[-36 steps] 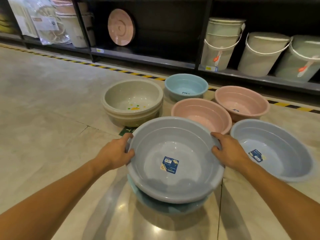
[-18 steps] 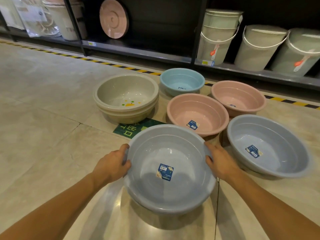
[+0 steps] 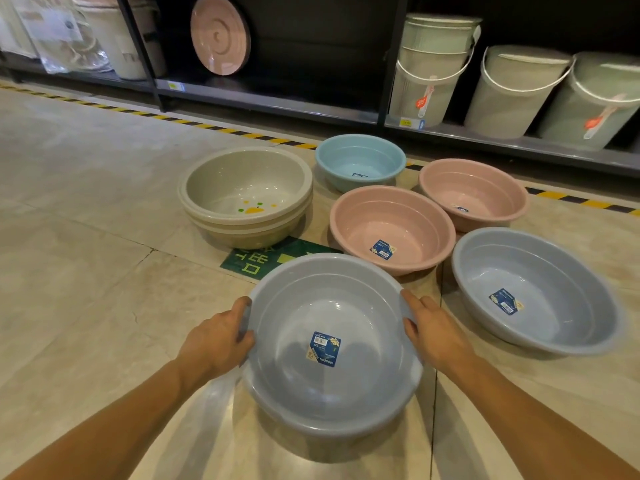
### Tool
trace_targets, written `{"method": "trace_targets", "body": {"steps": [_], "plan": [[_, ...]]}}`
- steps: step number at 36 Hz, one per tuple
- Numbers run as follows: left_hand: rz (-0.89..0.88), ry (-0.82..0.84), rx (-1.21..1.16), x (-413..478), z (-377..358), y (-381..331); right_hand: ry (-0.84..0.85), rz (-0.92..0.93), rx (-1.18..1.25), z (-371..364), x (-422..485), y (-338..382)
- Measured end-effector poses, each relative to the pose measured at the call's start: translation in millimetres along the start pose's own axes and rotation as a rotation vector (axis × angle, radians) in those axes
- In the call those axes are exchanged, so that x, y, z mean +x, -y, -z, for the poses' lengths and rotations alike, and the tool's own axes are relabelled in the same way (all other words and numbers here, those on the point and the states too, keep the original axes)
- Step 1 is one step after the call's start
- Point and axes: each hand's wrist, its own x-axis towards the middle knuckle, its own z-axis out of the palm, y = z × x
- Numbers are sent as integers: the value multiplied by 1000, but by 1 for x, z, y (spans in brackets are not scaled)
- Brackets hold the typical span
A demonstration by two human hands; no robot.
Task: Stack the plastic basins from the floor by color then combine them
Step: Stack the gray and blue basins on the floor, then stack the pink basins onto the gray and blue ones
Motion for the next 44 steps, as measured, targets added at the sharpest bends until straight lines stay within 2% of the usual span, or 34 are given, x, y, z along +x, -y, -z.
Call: {"method": "trace_targets", "body": {"steps": [10, 19, 27, 35, 40, 44], "plan": [[15, -101, 241, 6, 3, -6, -66, 33, -217, 17, 4, 4], [-121, -147, 390, 41, 78, -25, -132, 73, -378, 79, 34, 40], [-232, -174, 346, 55, 173, -37, -157, 116, -444, 157, 53, 108], [-313, -172, 356, 50, 263, -67, -100, 124, -481, 244, 44, 172], [-328, -186, 324, 48, 288, -96, -117, 149, -407, 272, 48, 171], [-305, -181, 341, 52, 281, -132, -122, 153, -378, 279, 52, 136]]}}
